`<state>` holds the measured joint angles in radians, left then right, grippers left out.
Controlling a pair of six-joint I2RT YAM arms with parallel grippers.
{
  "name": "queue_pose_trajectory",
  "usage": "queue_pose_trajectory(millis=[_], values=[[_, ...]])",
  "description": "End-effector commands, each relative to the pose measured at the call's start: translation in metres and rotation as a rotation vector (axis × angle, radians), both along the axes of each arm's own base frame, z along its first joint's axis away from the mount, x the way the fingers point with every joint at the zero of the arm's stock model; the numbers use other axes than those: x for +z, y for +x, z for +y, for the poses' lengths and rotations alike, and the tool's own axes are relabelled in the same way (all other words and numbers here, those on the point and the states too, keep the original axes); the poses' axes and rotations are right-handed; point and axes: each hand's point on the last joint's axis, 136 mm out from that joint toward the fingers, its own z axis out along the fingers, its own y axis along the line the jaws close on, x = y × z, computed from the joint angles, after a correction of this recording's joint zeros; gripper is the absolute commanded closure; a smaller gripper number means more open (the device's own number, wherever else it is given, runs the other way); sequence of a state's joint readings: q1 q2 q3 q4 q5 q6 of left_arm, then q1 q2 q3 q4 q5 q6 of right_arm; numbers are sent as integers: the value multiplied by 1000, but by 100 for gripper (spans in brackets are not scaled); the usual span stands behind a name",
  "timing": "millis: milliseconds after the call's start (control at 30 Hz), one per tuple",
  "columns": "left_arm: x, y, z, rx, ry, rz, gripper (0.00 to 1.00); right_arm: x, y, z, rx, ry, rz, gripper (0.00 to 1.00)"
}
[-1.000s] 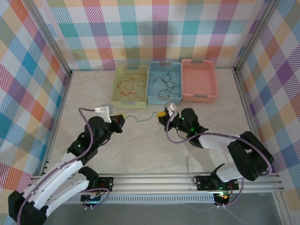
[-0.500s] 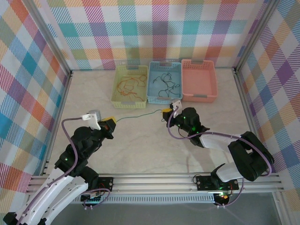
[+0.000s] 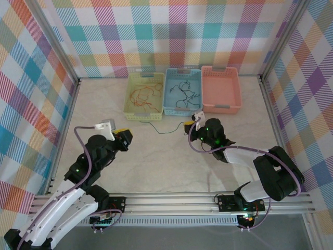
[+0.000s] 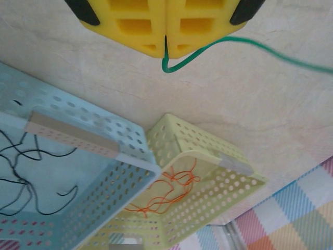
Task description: Untangle the cables
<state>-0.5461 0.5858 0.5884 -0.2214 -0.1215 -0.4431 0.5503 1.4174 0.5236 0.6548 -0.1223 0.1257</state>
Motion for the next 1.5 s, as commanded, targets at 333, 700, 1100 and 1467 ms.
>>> queue_pose_trajectory(millis=[333, 700, 1100, 1467], values=[[23, 44, -92, -354, 90, 207, 33, 22, -53, 55, 420, 24, -134, 100], [-59, 45, -139, -551, 14, 429, 34, 36, -67, 54, 457, 47, -227, 100], [-96, 19, -151, -635, -53, 525, 42, 38, -67, 53, 448, 54, -238, 100], [-109, 4, -163, -700, -72, 567, 47, 38, -65, 52, 436, 54, -236, 100]])
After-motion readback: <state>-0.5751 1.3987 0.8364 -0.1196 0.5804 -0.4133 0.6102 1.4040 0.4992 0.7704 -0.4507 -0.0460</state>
